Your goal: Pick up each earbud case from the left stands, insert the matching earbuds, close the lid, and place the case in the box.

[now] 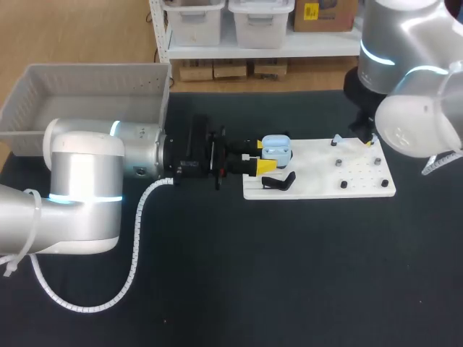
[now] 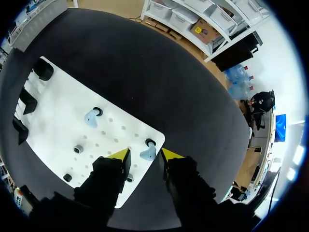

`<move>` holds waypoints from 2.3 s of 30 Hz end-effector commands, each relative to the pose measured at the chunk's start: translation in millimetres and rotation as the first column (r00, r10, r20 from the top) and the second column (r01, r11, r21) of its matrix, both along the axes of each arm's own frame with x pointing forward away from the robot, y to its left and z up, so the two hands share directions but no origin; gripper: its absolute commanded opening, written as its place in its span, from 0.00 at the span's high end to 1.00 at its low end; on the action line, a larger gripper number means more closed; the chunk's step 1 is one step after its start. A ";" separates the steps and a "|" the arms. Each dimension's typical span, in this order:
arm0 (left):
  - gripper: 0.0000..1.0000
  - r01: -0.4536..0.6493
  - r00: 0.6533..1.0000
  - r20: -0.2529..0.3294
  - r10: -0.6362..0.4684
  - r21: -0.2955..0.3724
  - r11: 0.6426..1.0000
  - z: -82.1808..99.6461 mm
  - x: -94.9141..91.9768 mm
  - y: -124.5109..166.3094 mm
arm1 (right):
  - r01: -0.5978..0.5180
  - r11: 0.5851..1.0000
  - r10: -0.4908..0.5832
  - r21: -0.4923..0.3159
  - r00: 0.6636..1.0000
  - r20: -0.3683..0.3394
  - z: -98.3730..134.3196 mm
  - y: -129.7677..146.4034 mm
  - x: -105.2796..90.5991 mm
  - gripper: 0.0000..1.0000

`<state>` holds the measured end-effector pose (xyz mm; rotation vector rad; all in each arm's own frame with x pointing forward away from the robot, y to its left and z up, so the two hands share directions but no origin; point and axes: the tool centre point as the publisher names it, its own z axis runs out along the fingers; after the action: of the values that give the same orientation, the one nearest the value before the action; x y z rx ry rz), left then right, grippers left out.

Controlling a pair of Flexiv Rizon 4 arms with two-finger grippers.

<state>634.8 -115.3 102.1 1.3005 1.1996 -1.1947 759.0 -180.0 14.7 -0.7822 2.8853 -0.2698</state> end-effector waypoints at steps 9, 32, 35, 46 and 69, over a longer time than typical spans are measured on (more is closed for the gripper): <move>1.00 -0.006 1.000 0.003 0.006 -0.002 1.000 -0.5 -1.4 -0.2 | 0.013 1.000 -0.013 -0.004 1.000 0.009 -1.8 -0.5 4.1 0.69; 1.00 -0.006 1.000 0.003 0.006 -0.002 1.000 -0.5 -1.4 -0.2 | 0.025 0.999 -0.025 -0.035 1.000 0.015 -7.6 -3.3 7.1 0.89; 1.00 -0.006 1.000 0.003 0.006 -0.002 1.000 -0.5 -1.4 -0.2 | 0.027 0.999 -0.026 -0.036 1.000 0.016 -7.6 -4.2 7.3 1.00; 1.00 -0.006 1.000 0.003 0.006 -0.002 1.000 -0.5 -1.4 -0.2 | 0.035 0.999 -0.034 -0.009 0.999 0.028 51.1 -5.0 -12.4 1.00; 1.00 -0.006 1.000 0.003 0.006 -0.002 1.000 -0.5 -1.4 -0.2 | 0.169 0.985 -0.169 0.023 0.985 -0.018 107.8 15.2 -48.9 1.00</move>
<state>634.8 -115.3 102.2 1.3005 1.1997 -1.1948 710.9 -164.7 122.5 -0.5402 2.9704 -0.2458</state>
